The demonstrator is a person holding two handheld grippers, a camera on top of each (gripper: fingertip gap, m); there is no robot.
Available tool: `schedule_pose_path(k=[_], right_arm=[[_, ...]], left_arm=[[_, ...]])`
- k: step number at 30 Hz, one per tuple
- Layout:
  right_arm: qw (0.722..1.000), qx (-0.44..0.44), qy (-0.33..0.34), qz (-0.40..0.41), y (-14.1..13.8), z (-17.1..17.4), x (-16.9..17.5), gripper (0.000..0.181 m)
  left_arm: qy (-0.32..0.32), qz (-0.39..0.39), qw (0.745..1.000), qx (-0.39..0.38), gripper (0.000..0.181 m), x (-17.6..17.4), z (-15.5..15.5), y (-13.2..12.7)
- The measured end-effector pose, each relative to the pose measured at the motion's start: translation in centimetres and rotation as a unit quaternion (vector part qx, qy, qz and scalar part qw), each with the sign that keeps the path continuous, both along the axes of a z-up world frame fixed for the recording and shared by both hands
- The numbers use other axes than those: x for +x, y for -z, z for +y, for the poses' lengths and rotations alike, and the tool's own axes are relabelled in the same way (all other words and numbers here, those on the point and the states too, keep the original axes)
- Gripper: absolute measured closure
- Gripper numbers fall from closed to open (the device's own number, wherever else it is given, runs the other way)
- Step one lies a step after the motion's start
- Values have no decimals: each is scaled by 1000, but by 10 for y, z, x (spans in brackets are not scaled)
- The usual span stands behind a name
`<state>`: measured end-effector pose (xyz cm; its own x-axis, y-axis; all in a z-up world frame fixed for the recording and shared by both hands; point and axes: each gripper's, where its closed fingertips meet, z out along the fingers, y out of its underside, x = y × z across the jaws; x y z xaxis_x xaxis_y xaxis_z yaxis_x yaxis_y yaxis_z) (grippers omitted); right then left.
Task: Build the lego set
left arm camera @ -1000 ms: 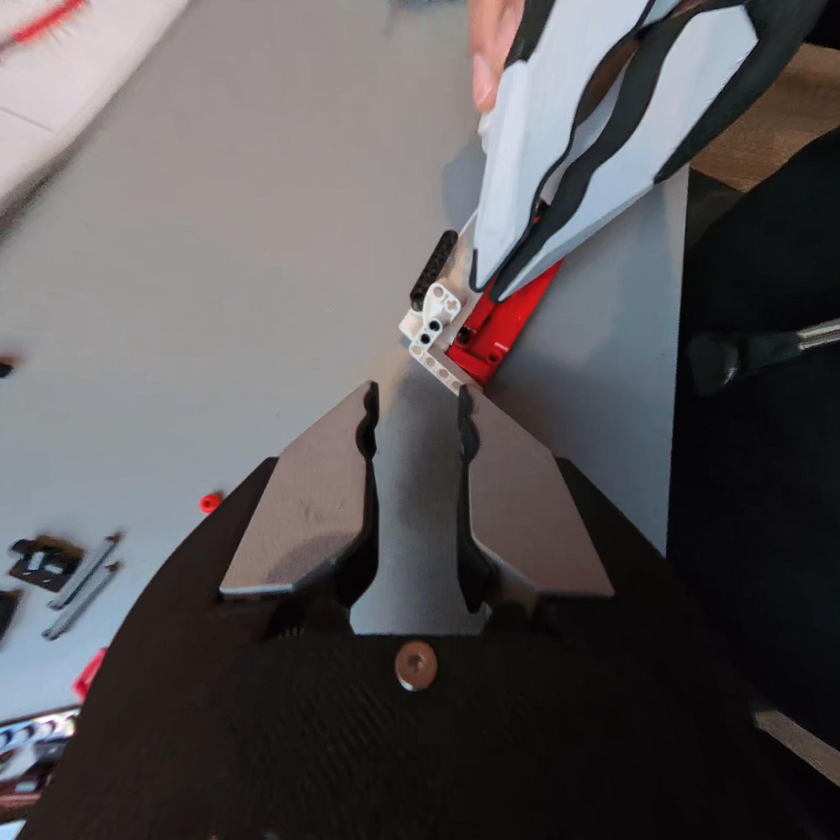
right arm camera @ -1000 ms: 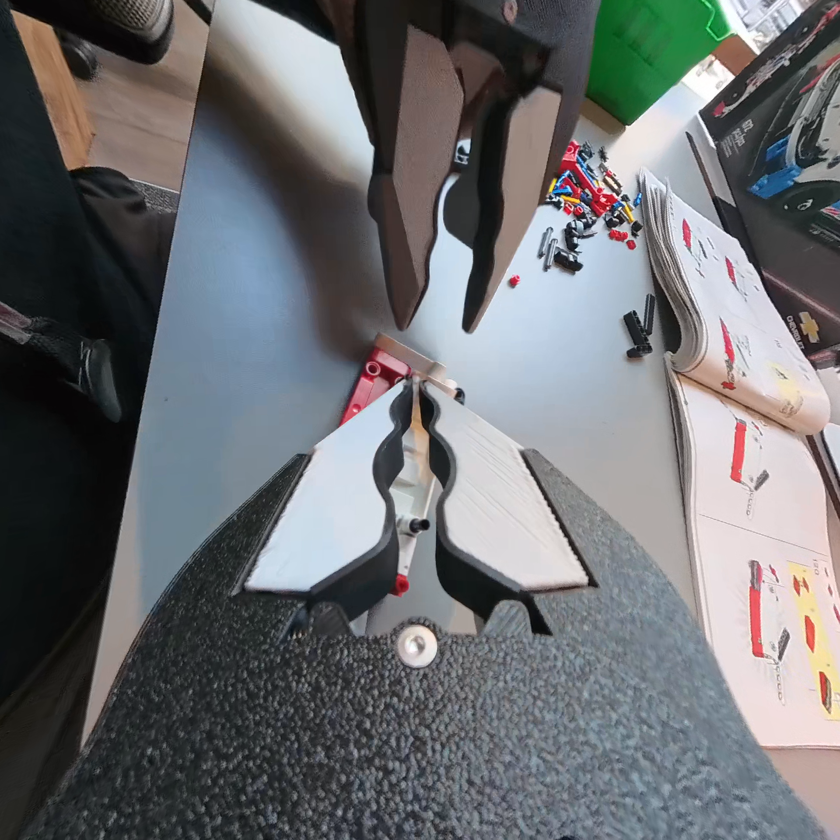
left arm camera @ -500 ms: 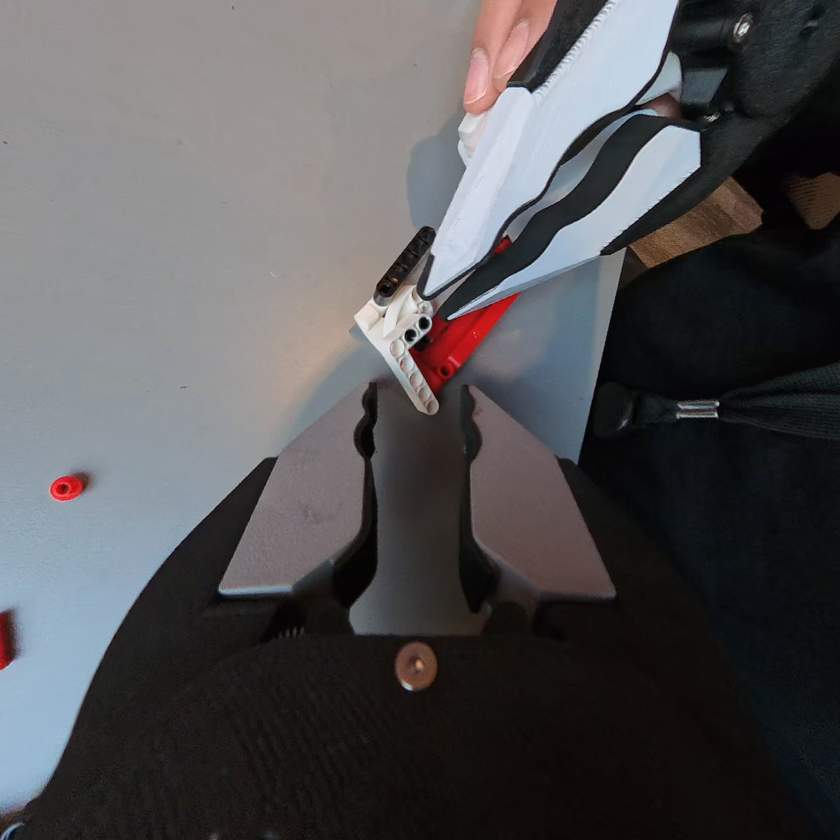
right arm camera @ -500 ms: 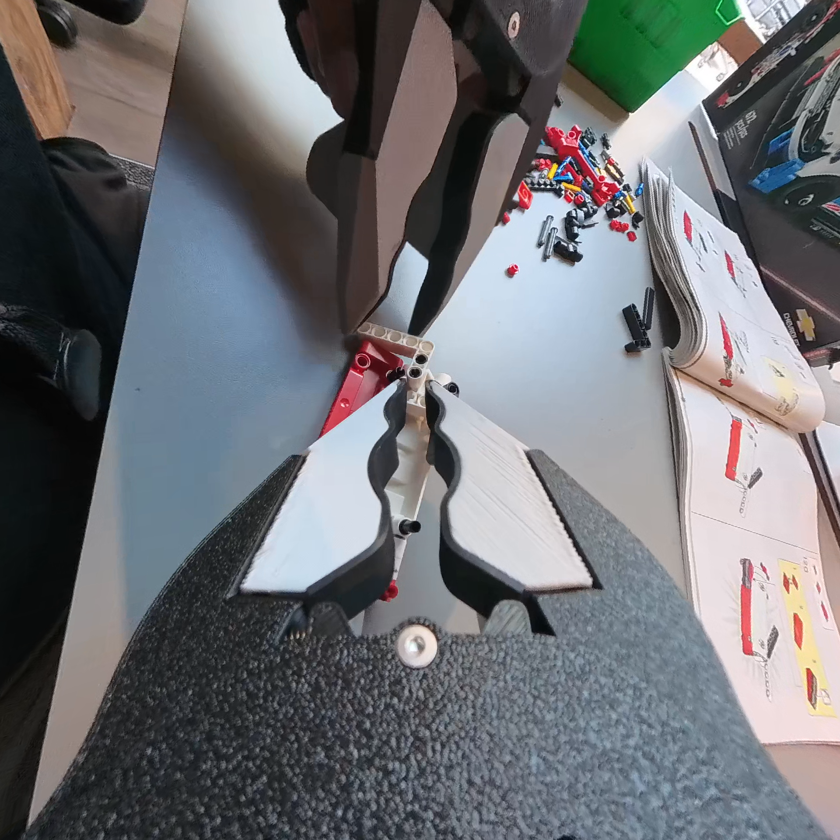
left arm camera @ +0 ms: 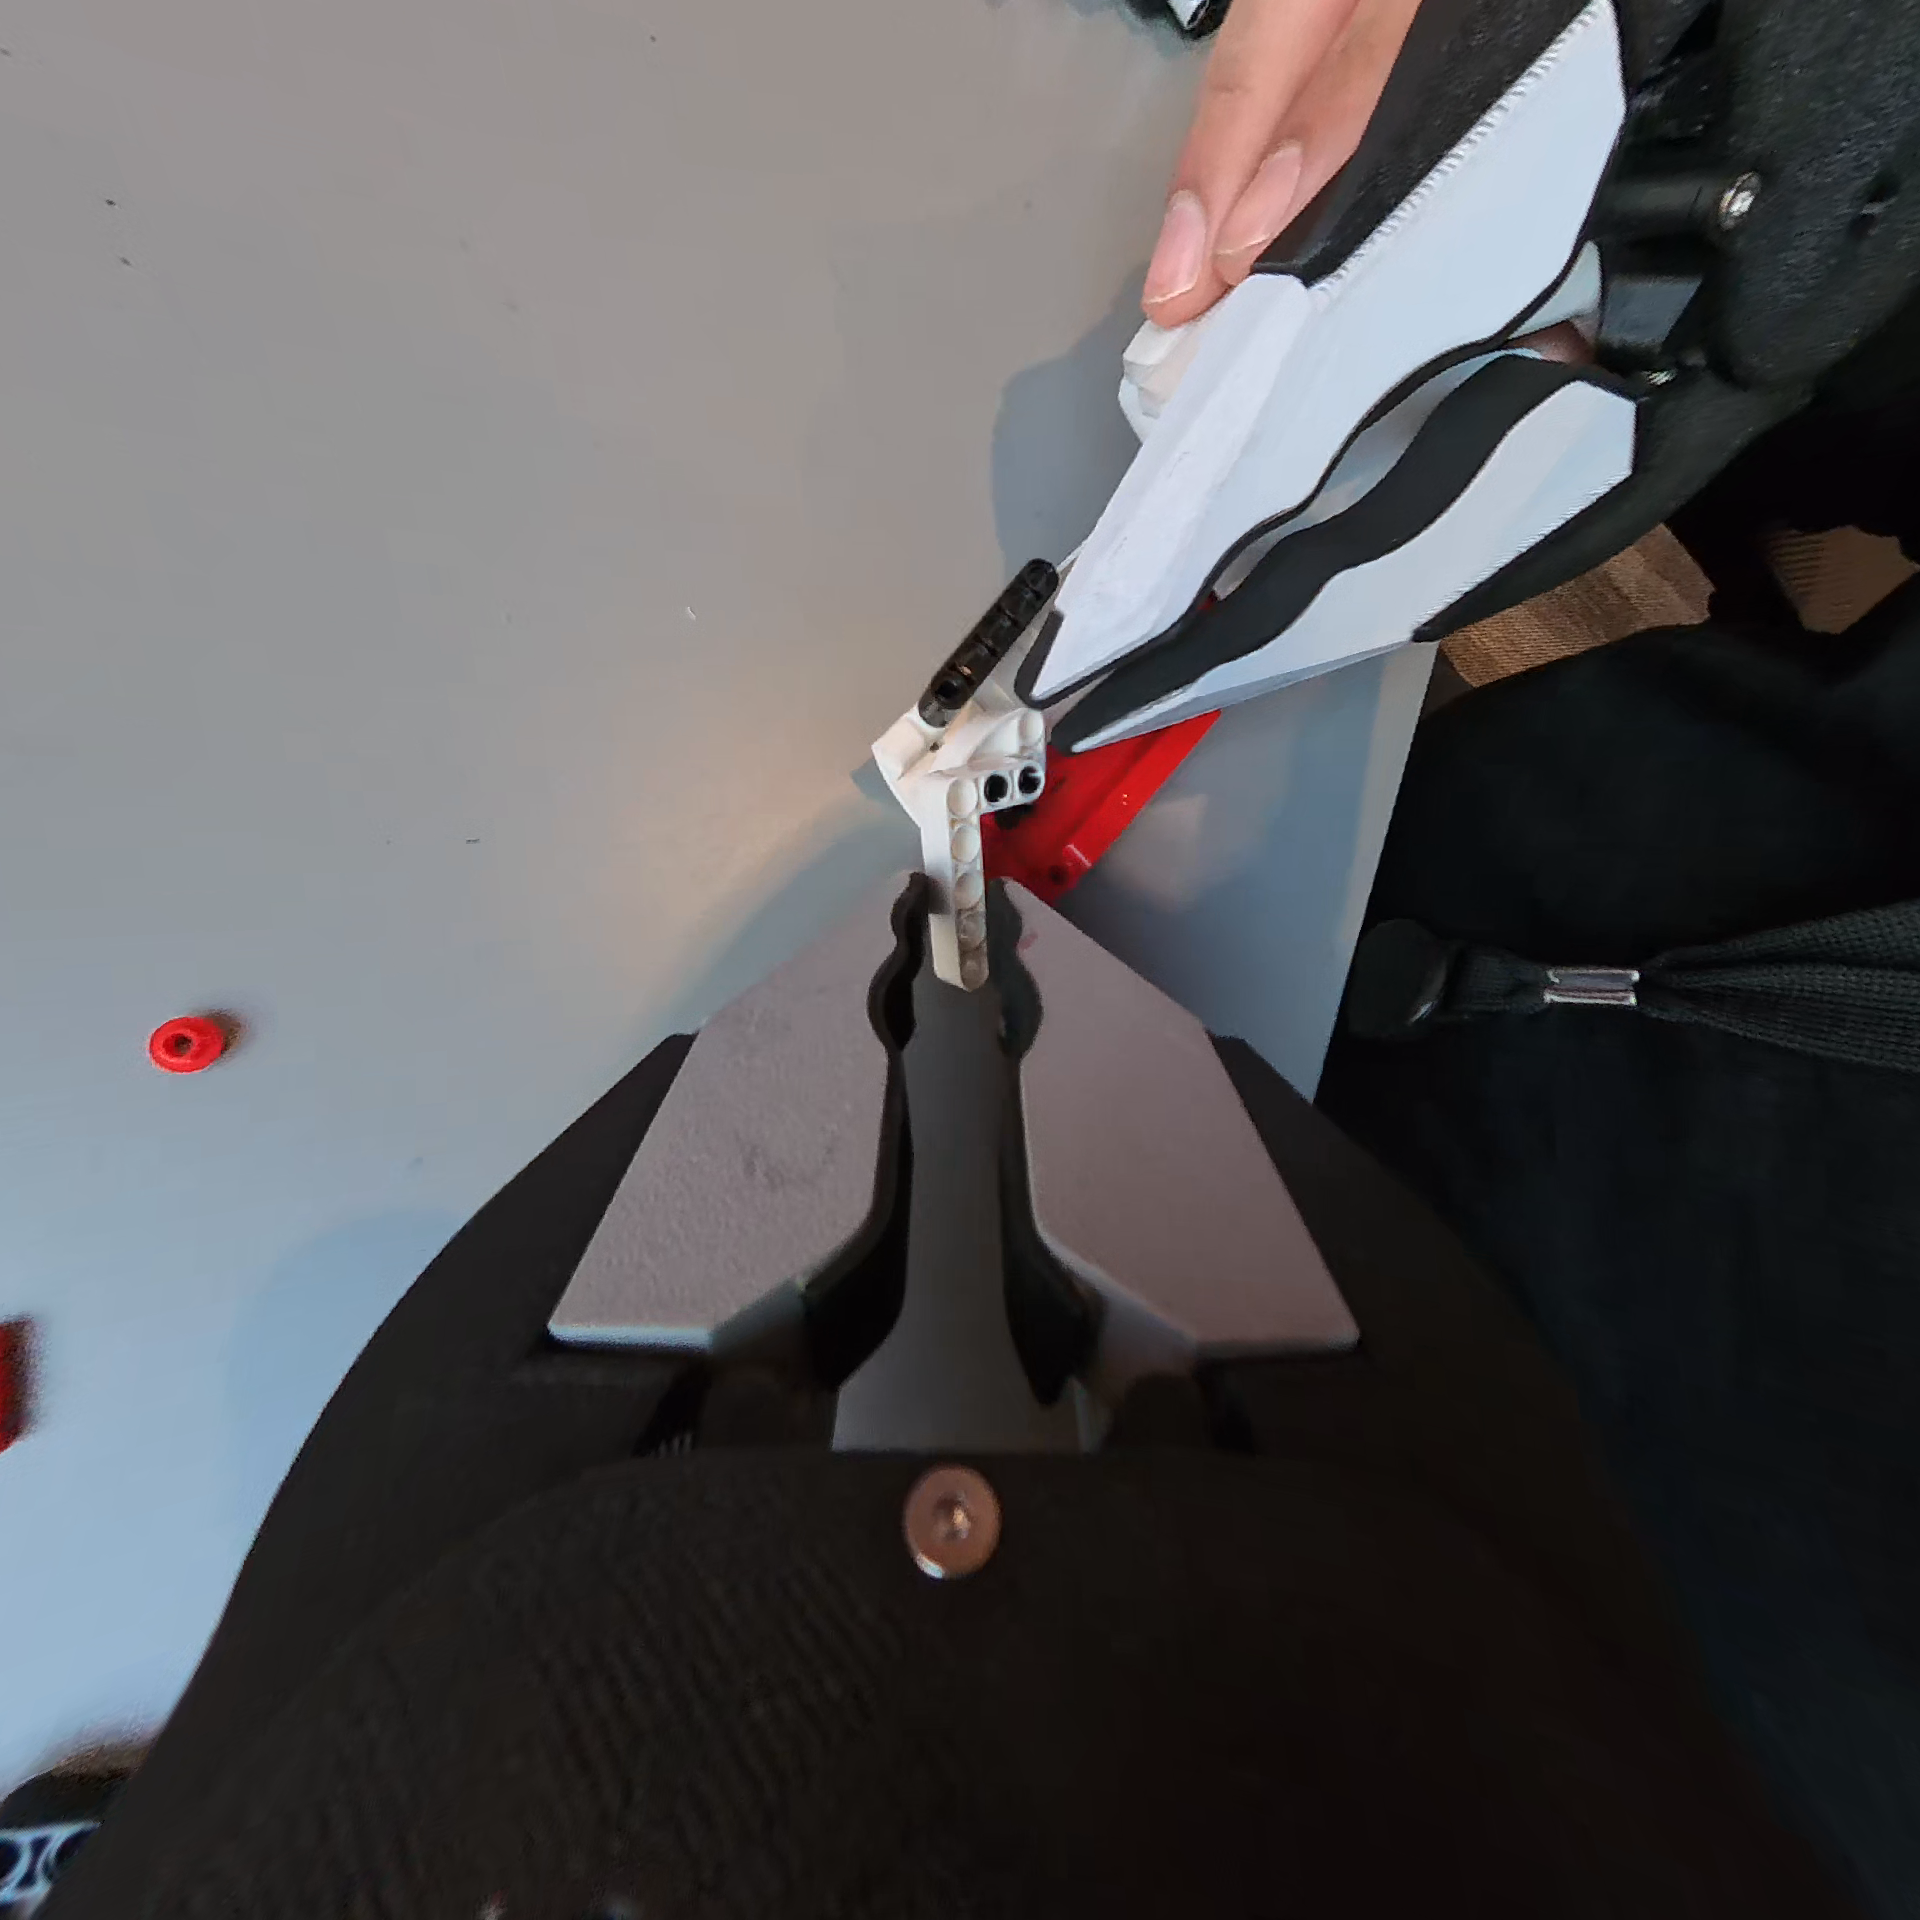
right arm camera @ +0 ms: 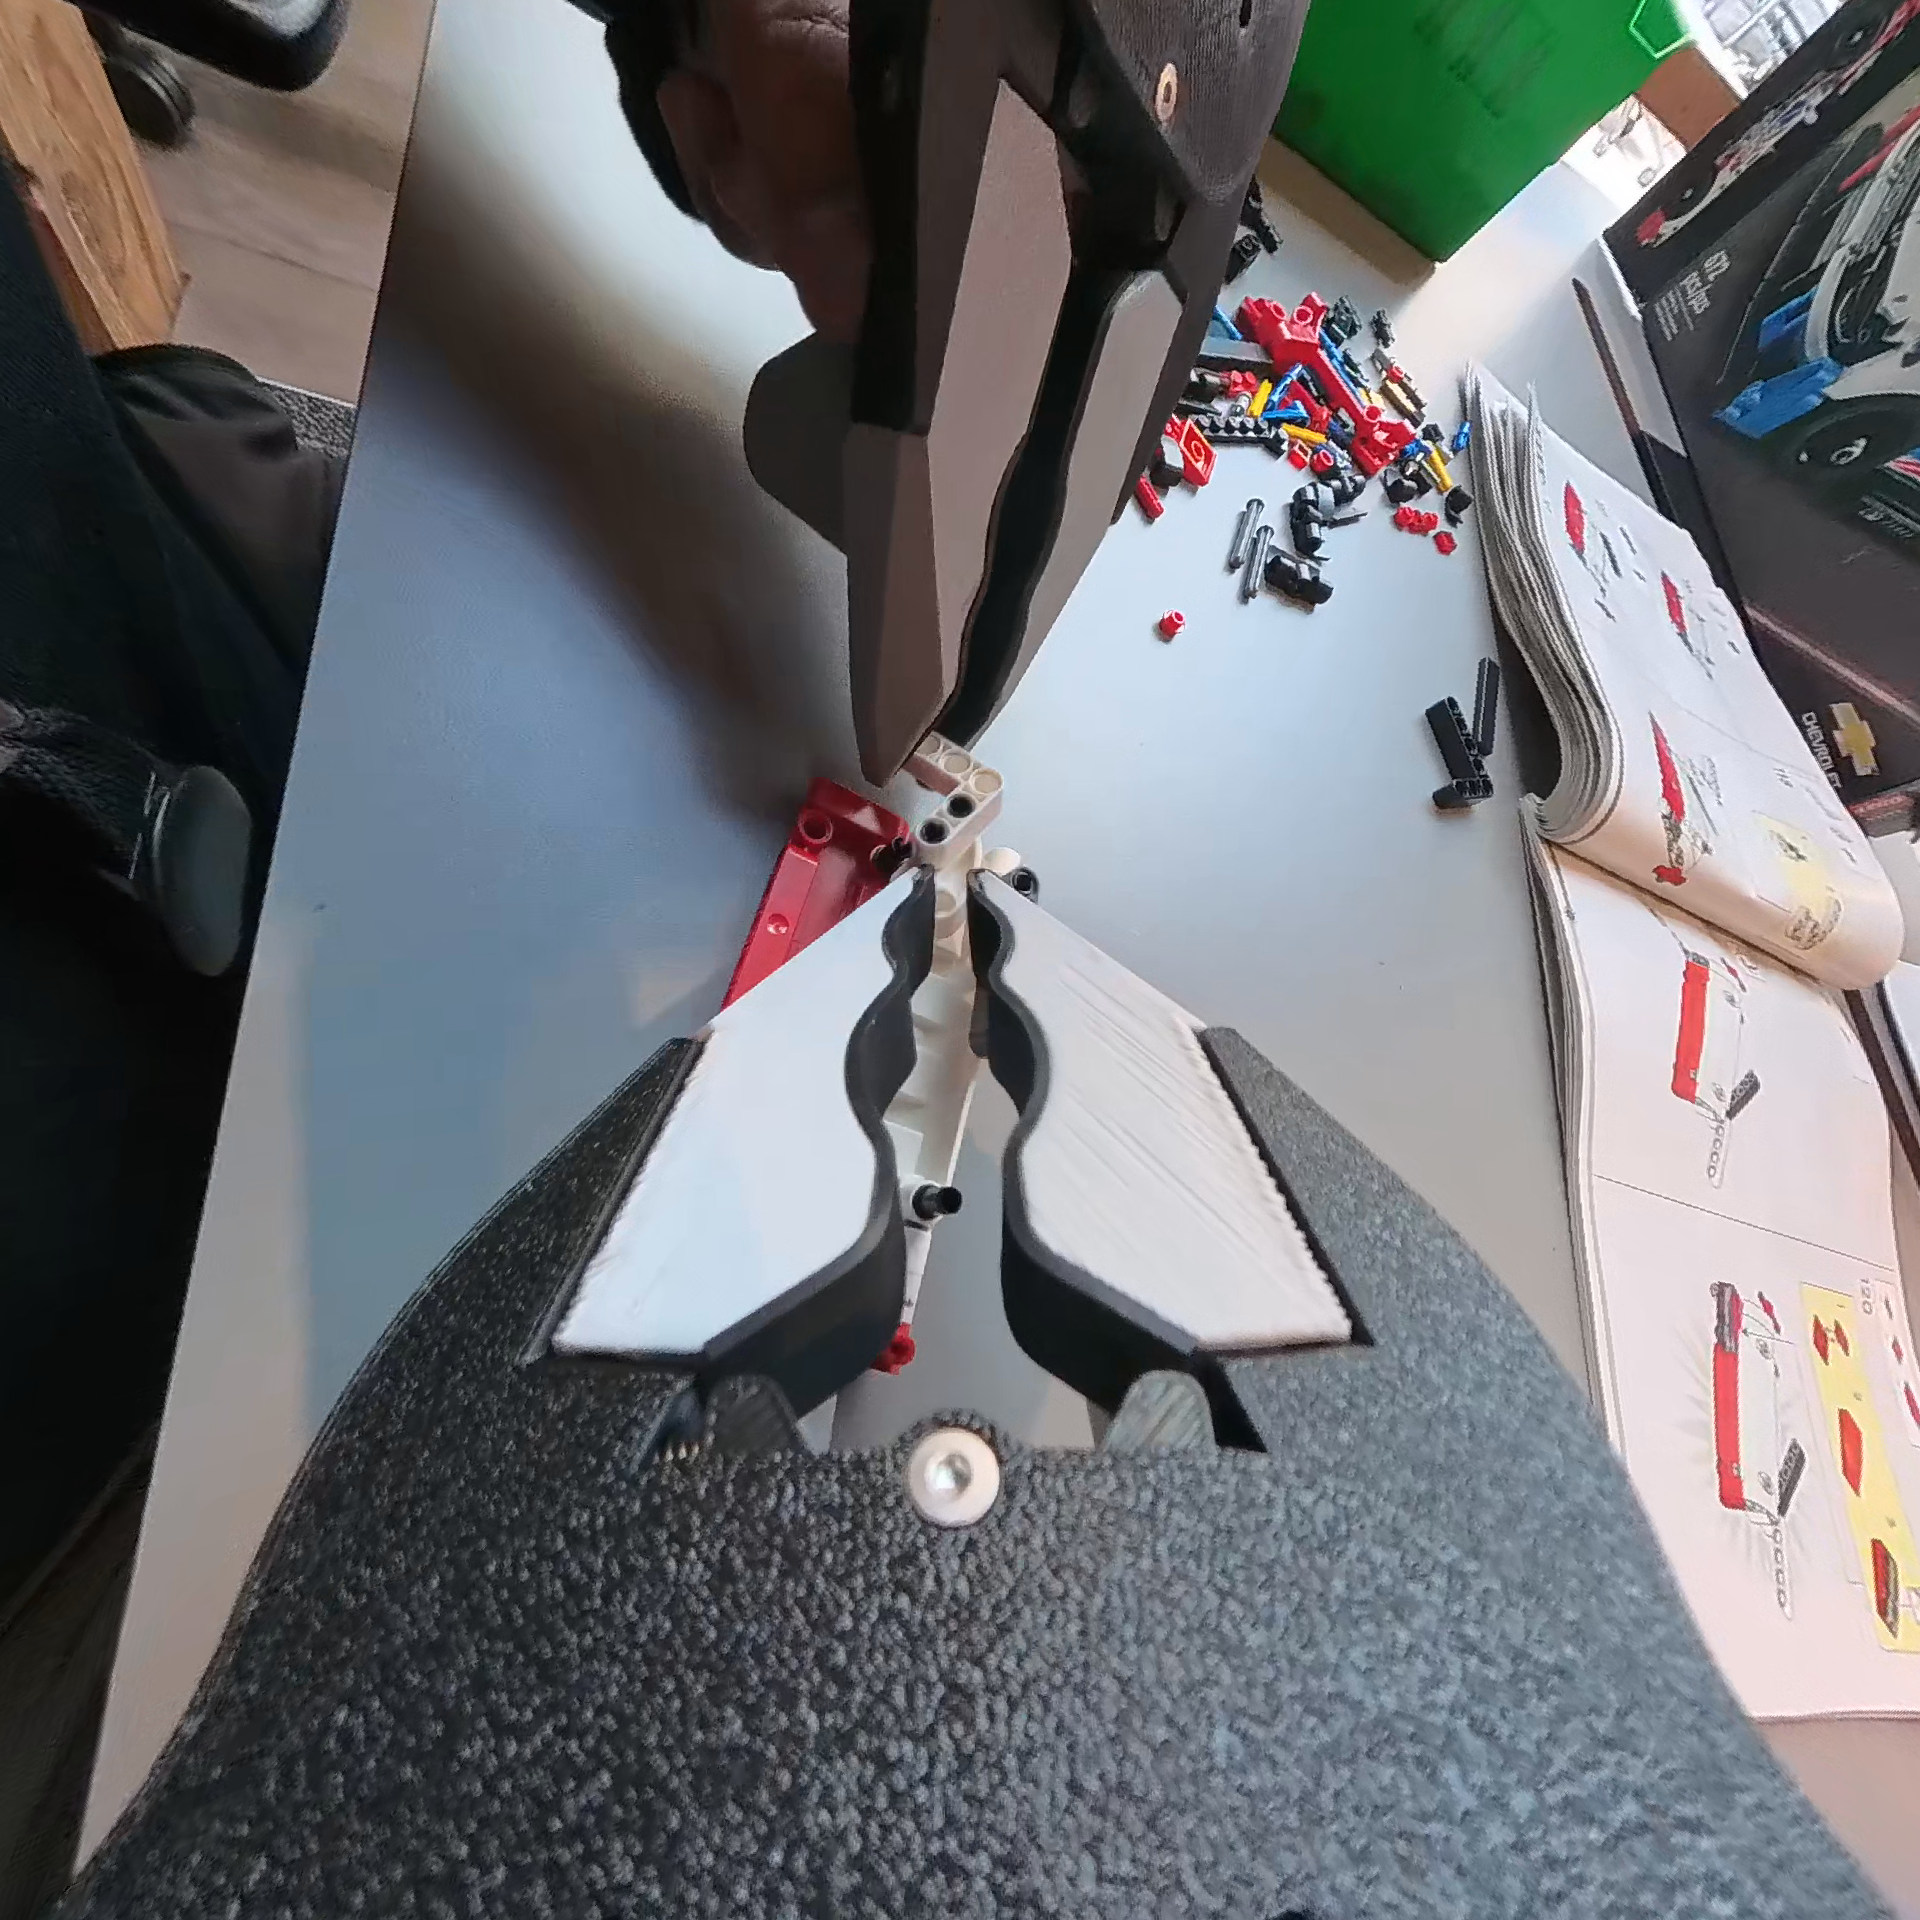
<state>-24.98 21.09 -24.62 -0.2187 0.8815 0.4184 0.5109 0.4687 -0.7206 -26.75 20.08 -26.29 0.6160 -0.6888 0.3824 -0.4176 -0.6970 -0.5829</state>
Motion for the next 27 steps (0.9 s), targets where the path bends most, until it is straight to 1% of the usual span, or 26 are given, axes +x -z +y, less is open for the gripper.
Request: schedule_pose_path(k=[6,8,11,15,20,22,27], right_arm=[[1000,-16,3,11,-8,-1,2,174],[1000,-20,6,15,-12,0,4,172],[999,-40,0,20,-16,-4,5,165],[999,-29,3,17,-15,-4,1,161],[999,-30,1,18,-16,-8,-4,156],[1000,-23,0,20,-17,-9,-8,152],[1000,-15,-10,23,-18,-13,-14,152]], left_arm=[[25,8,999,18,174,-11,8,-17],[59,14,998,16,174,-15,9,-22],[118,37,992,-7,174,-19,10,-22],[180,23,983,-41,174,-16,5,-26],[217,20,975,-52,174,-11,0,-32],[229,16,972,-53,174,-7,-3,-33],[237,21,970,-48,174,-5,-7,-30]])
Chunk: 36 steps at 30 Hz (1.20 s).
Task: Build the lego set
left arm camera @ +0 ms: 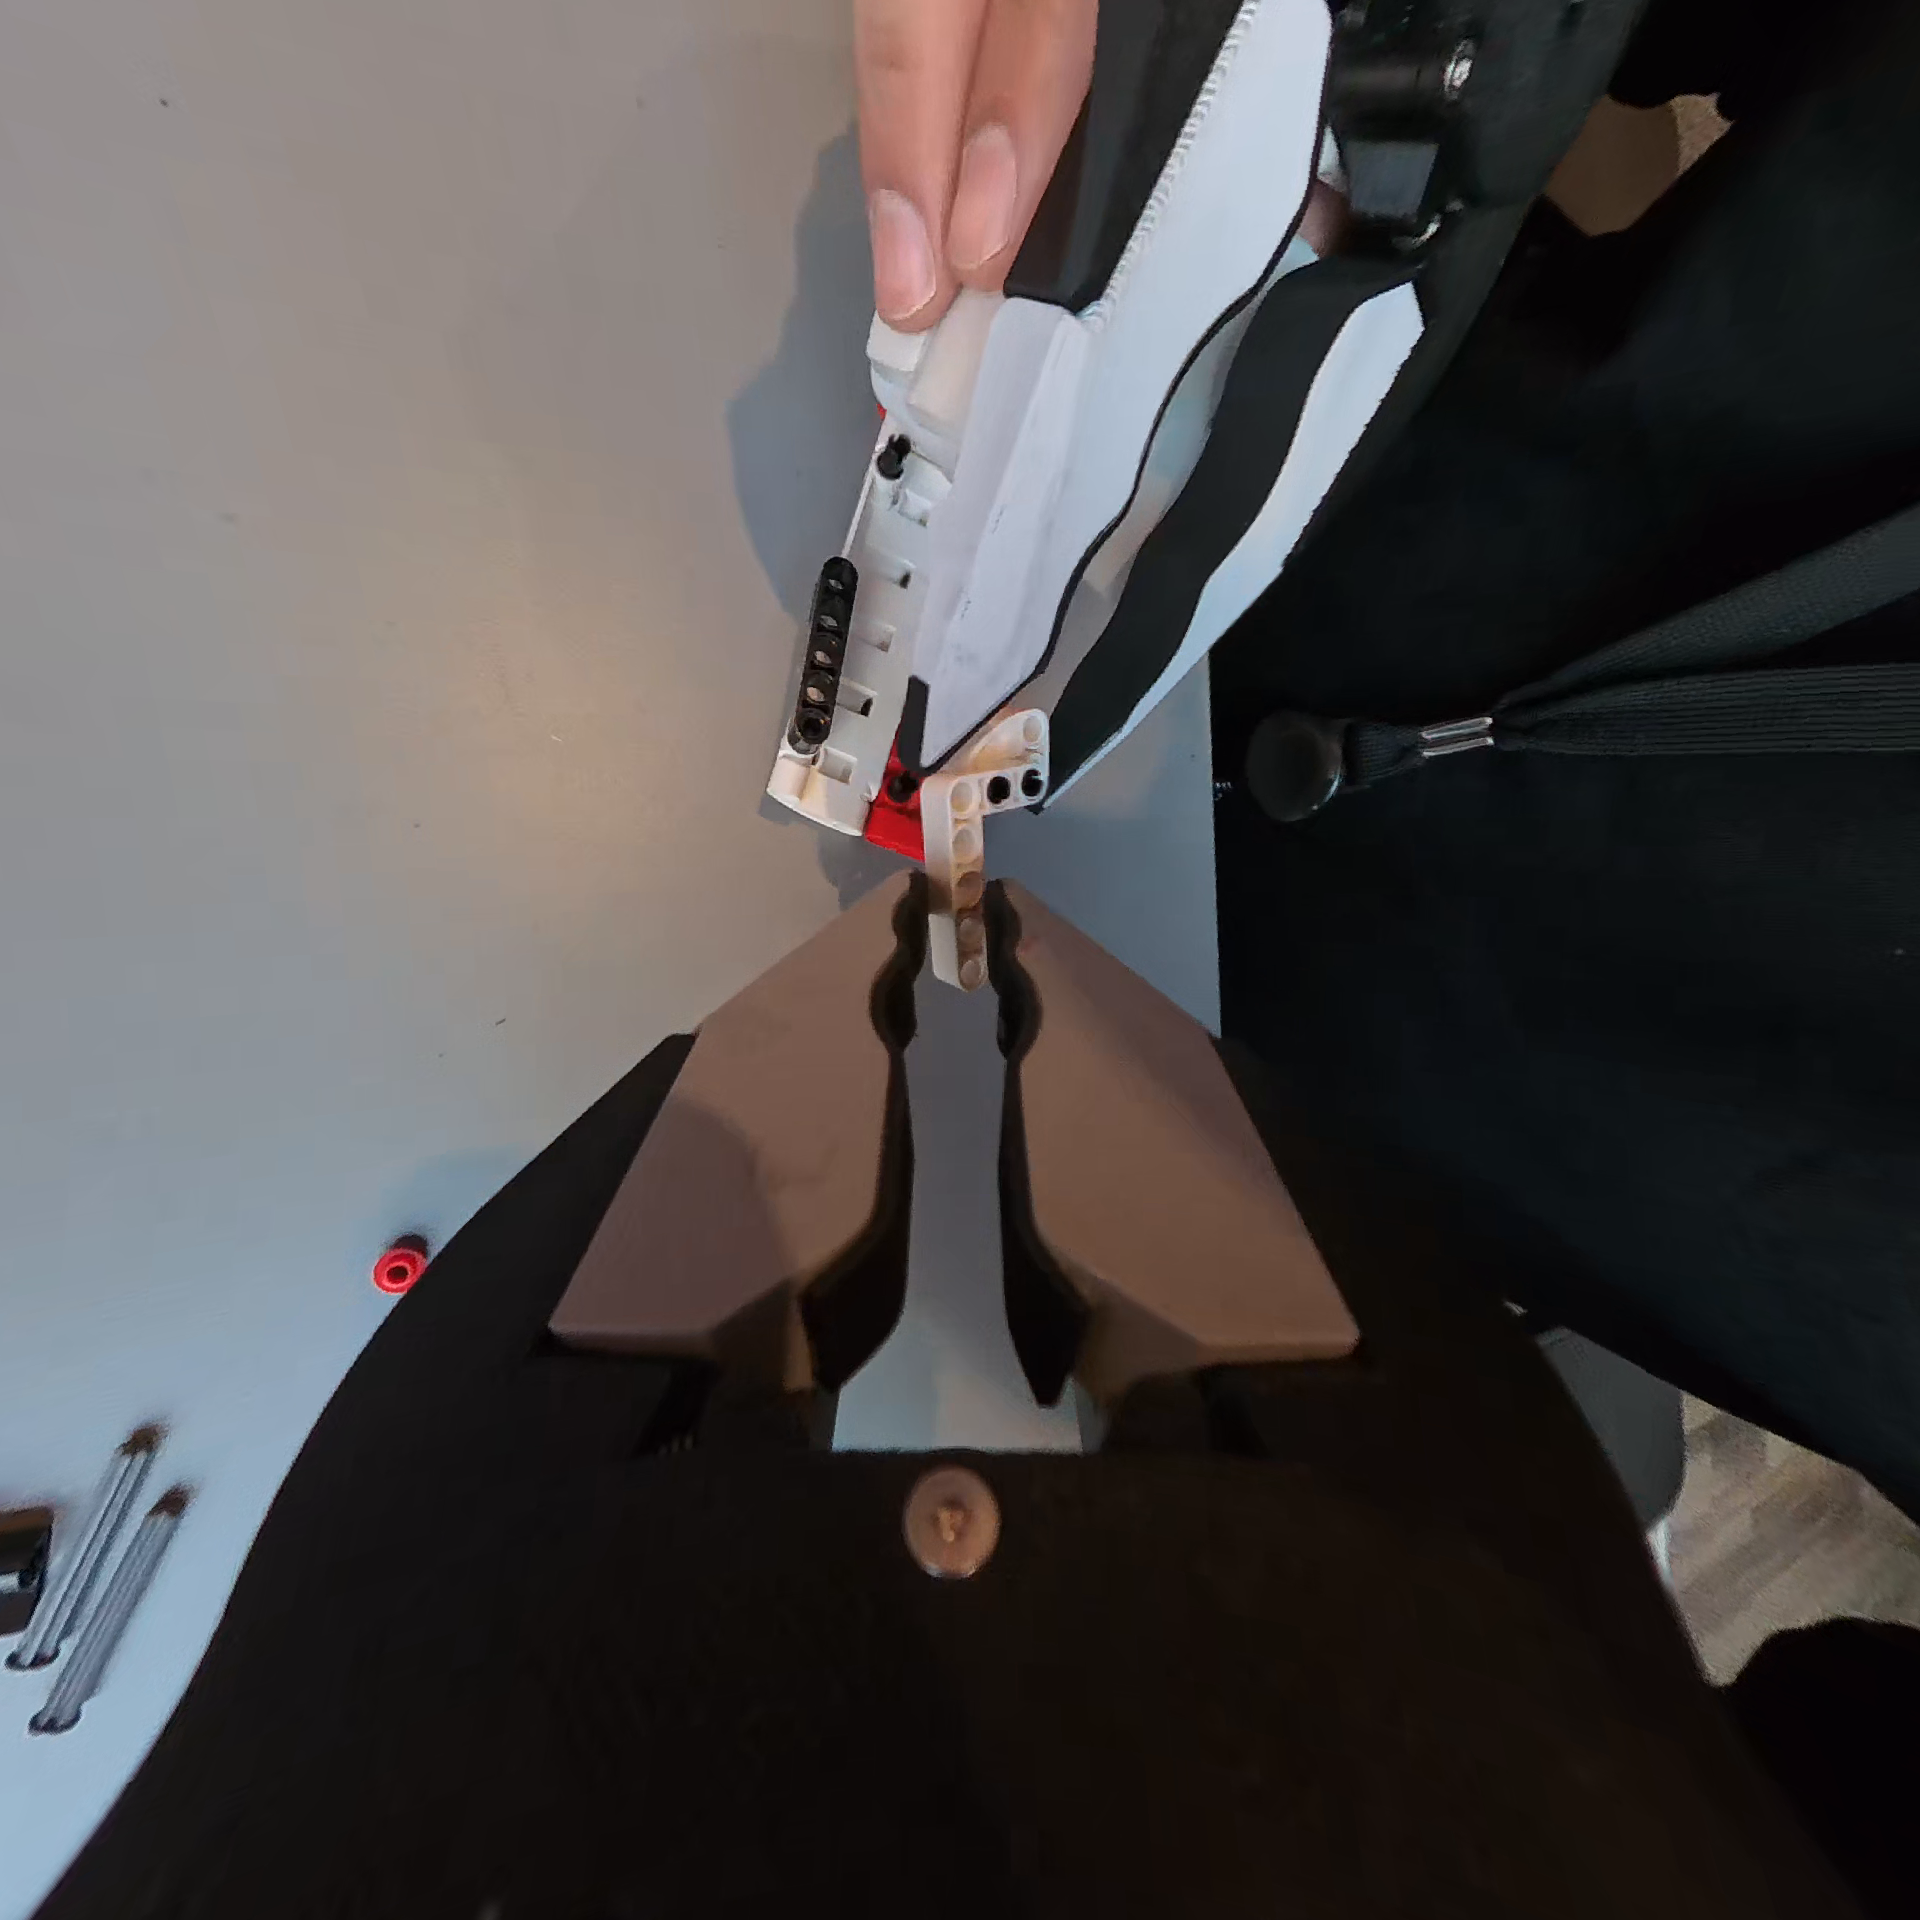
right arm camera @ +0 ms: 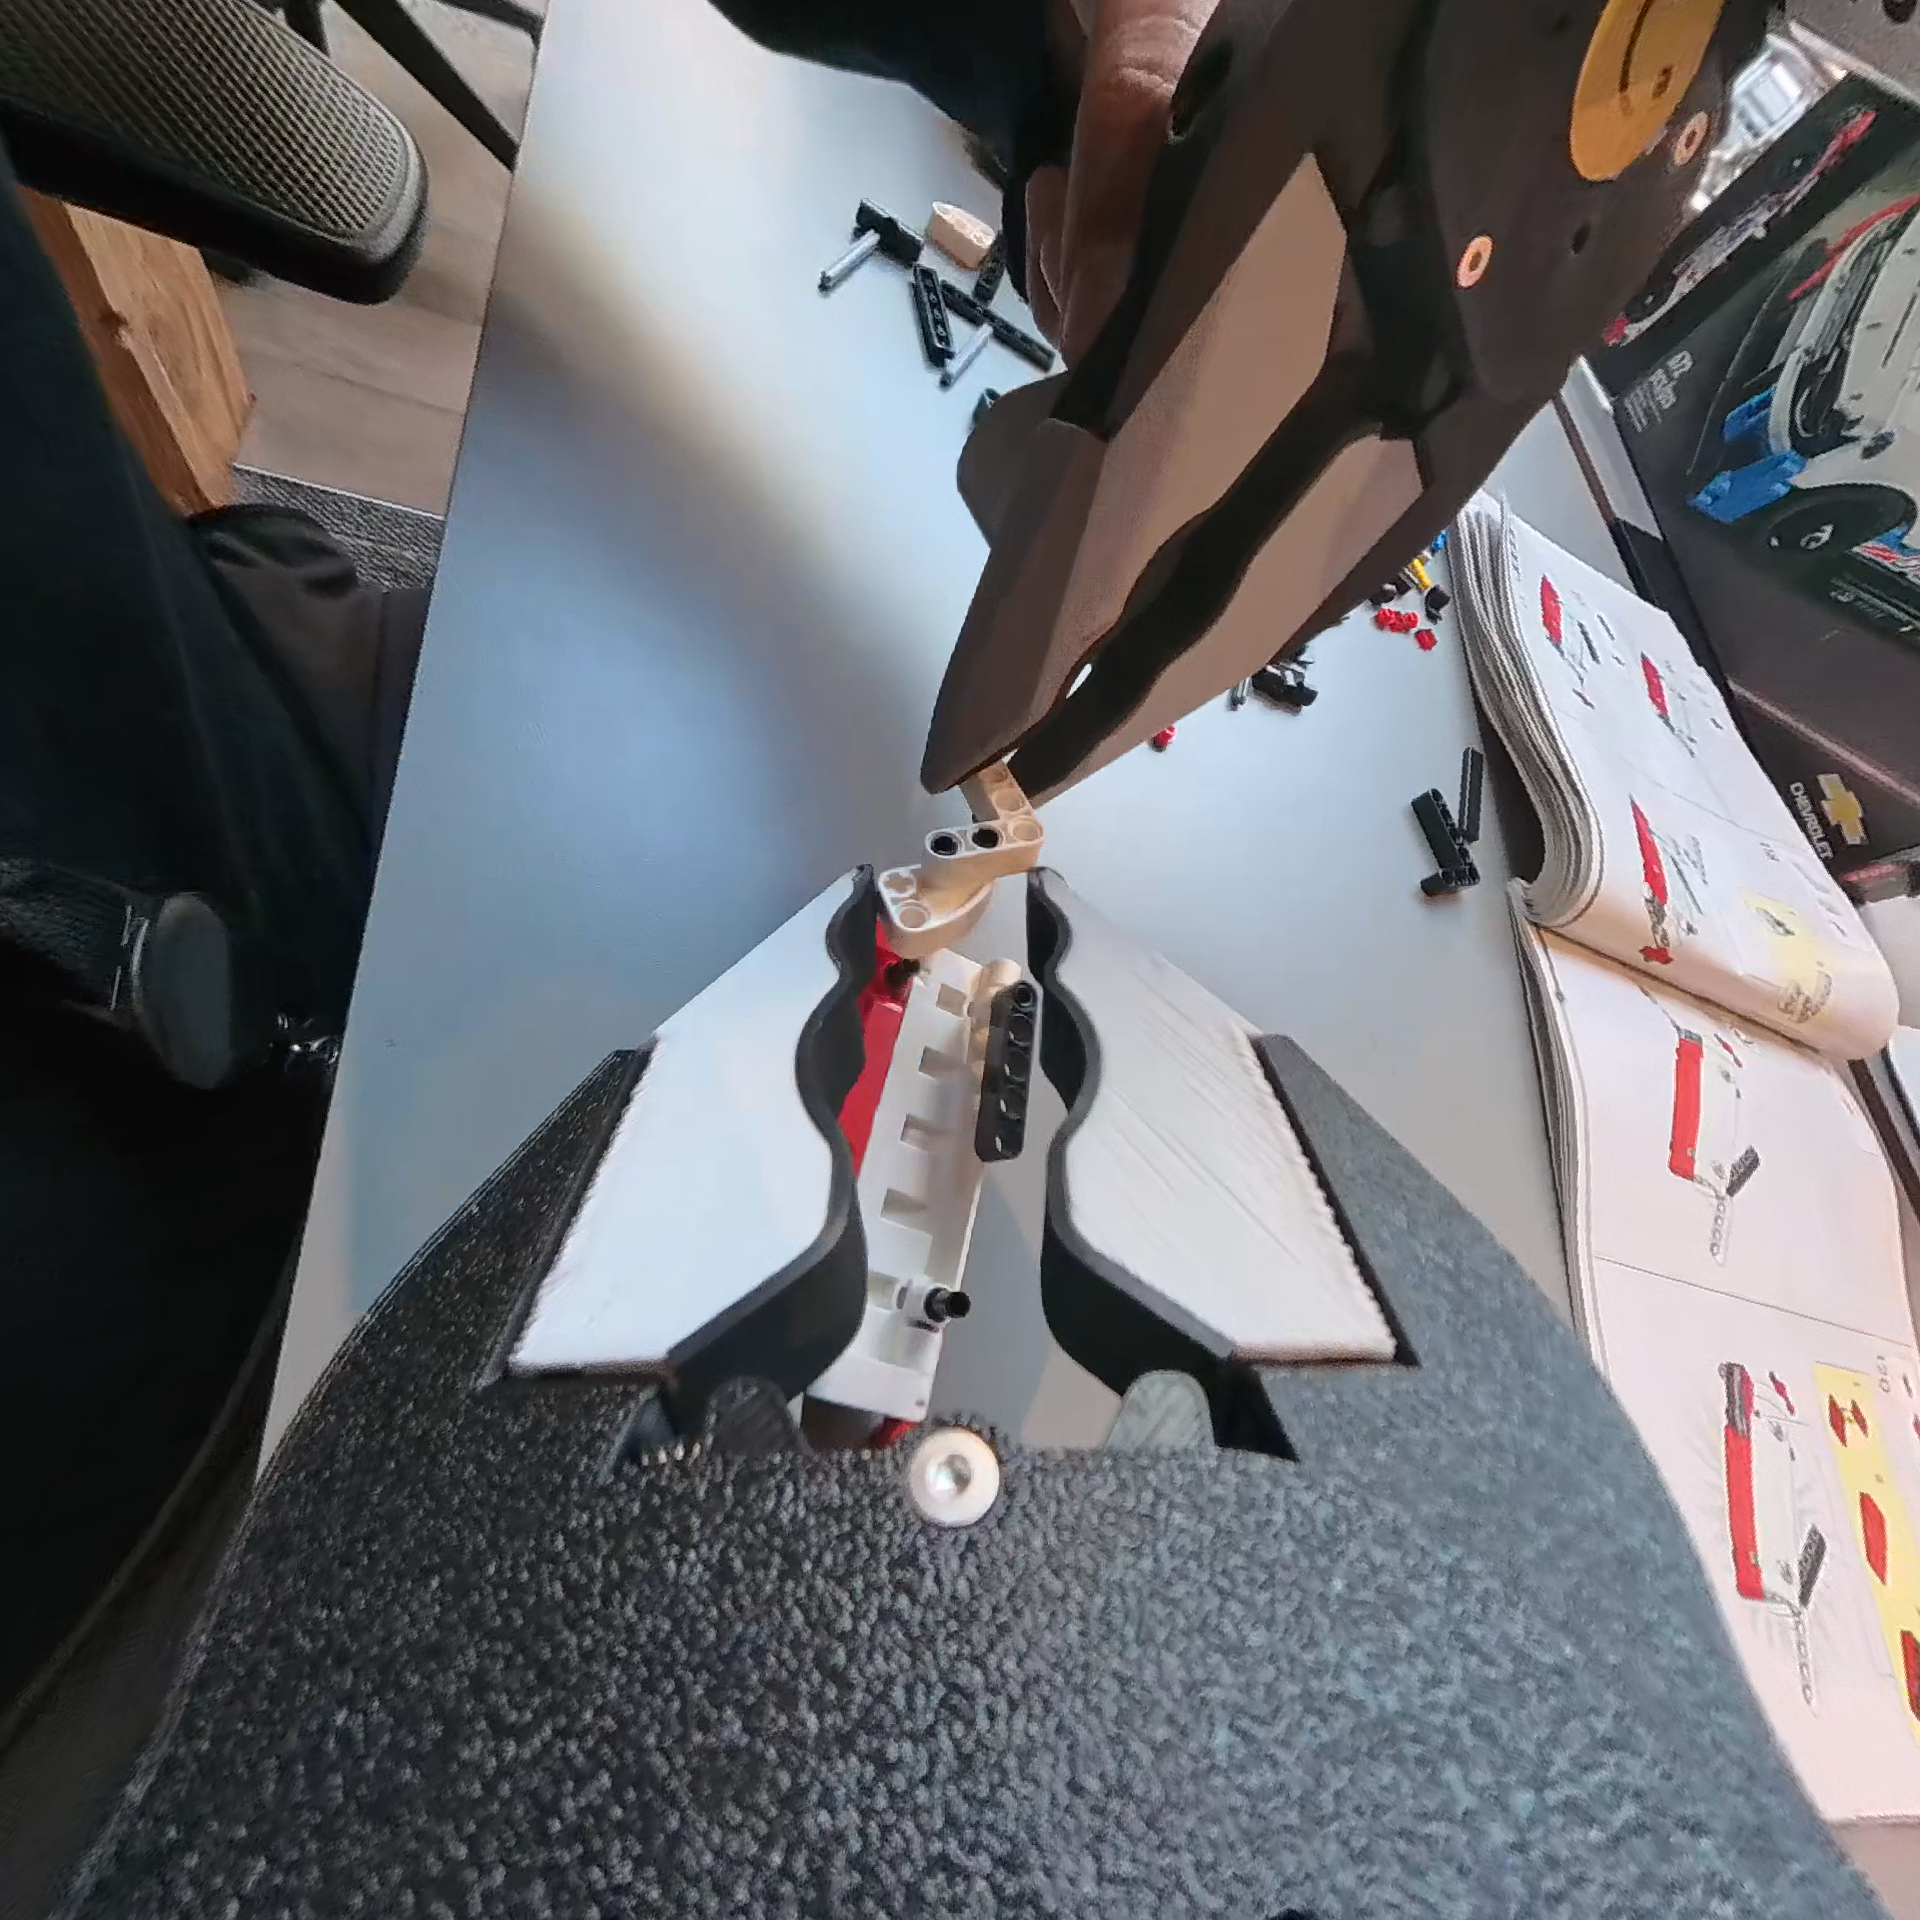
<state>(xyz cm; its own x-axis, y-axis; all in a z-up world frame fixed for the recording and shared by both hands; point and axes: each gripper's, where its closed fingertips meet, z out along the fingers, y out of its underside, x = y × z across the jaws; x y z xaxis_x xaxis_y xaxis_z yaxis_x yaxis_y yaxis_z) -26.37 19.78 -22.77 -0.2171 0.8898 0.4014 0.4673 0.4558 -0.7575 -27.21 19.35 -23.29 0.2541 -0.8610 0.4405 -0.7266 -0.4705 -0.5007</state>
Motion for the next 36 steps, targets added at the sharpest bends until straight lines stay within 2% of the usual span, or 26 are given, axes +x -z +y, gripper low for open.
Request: schedule_pose_path(k=[11,21,25,28,34,36], right_arm=[[999,-23,31,14,4,4,3,160],[994,-60,84,41,-3,16,3,160],[989,-77,111,53,-3,18,6,160],[987,-88,120,59,-3,16,9,160],[989,-92,101,52,-4,11,14,158],[990,-92,90,54,-9,12,18,153]], left_arm=[[-93,-69,993,1,174,5,8,-2],[-158,-126,978,52,174,13,26,-13],[-156,-128,977,65,174,19,29,-13],[-131,-111,983,70,174,21,27,-11],[-66,-72,991,86,174,21,25,-11],[-43,-58,993,97,174,20,25,-14]])
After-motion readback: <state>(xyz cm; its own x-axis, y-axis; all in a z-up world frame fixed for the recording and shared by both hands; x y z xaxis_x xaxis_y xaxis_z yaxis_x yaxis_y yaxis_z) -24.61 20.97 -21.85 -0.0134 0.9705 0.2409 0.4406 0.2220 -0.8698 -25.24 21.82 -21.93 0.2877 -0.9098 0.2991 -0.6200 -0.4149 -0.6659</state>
